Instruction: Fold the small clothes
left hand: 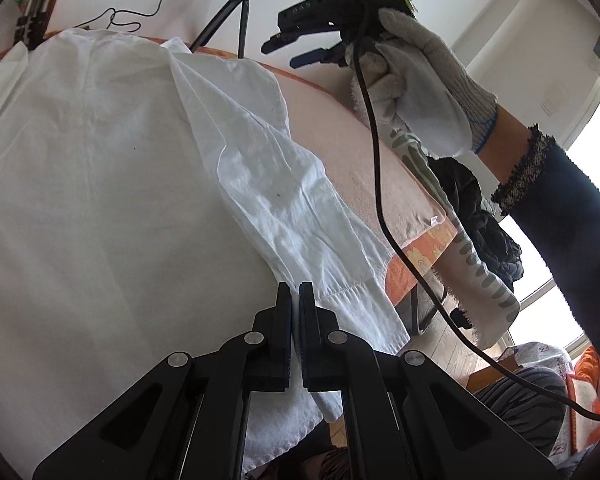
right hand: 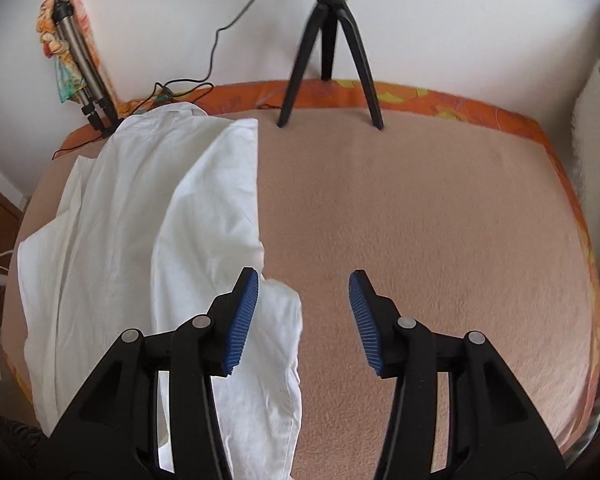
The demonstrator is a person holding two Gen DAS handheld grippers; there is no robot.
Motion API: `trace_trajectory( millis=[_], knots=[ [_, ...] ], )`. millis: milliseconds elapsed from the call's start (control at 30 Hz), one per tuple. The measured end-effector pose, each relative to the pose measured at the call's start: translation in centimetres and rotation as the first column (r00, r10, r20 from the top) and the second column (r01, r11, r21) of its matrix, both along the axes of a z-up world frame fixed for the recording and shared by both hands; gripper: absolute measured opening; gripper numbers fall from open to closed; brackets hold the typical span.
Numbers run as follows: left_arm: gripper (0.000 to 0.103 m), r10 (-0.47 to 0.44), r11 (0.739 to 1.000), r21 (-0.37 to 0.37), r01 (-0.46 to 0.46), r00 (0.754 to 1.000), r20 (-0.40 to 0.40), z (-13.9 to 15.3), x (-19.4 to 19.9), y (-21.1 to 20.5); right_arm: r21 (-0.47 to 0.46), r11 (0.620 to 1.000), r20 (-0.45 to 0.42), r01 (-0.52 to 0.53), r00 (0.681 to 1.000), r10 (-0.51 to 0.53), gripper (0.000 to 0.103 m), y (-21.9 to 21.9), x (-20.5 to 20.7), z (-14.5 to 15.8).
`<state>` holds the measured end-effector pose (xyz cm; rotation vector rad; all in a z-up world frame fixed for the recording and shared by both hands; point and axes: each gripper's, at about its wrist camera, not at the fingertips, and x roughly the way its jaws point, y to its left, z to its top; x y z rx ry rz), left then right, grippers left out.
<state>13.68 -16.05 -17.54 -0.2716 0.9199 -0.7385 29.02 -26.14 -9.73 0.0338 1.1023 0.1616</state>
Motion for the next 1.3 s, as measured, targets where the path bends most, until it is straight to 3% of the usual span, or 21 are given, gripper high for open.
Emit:
trace_trajectory(
  millis=[133,200,233,400,600,733,833,967,1100,1167,1300],
  knots=[
    [0.002,0.013,1.000,0.022,-0.013,1.000,0.002,-0.3,-0.3,0.3,0.138,0.990,-0.069,0.010,0.998,0.000,0.048,-1.4,-0.4,-3.0],
    [0.002,0.014,1.000,0.027,-0.014,1.000,0.000,-0.3,-0.4,0.4,0.163,0.987,-0.087,-0.008,0.996,0.023,0.011,-0.3,-0.4,-3.8],
    [0.002,0.020,0.999,0.030,-0.020,1.000,0.002,-0.3,-0.6,0.5,0.163,0.986,-0.091,-0.027,0.995,0.042,0.004,0.3,-0.2,-3.8],
    [0.002,0.020,0.998,0.051,-0.020,1.000,-0.002,-0.5,-1.0,0.4,0.075,0.988,0.036,-0.133,0.991,0.131,0.003,2.9,0.0,-1.3],
    [0.002,0.010,0.997,0.079,-0.010,1.000,-0.006,-0.7,-0.4,-0.2,-0.077,0.993,-0.013,-0.092,0.996,0.092,0.004,2.1,1.1,-3.3],
    [0.002,-0.015,0.995,0.094,0.016,1.000,-0.015,-0.4,-0.2,-0.5,0.029,1.000,-0.005,-0.002,1.000,0.002,0.015,-2.3,-2.2,-1.8],
    [0.004,-0.018,0.997,0.079,0.019,1.000,-0.023,0.0,-0.1,0.1,0.092,0.996,0.019,-0.009,1.000,0.008,0.015,-5.3,-7.6,-1.1],
    [0.005,-0.019,0.998,0.063,0.021,0.999,-0.037,0.3,-0.5,1.0,0.134,0.991,-0.044,-0.026,0.999,0.032,0.015,-7.7,-13.9,-3.2],
    [0.005,-0.021,0.997,0.069,0.021,1.000,-0.006,1.2,-1.3,2.0,0.123,0.991,-0.086,-0.051,0.994,0.062,0.017,-7.9,-18.1,-5.7],
    [0.005,-0.022,0.997,0.078,0.021,1.000,0.017,1.9,-1.8,2.8,0.112,0.993,-0.098,-0.048,0.993,0.059,0.030,-7.9,-19.3,-6.6],
    [0.005,-0.004,0.994,0.109,-0.003,0.998,0.057,3.0,-1.8,4.3,0.101,0.994,-0.108,-0.039,0.993,0.050,0.033,-7.2,-21.3,-7.1]
  ],
)
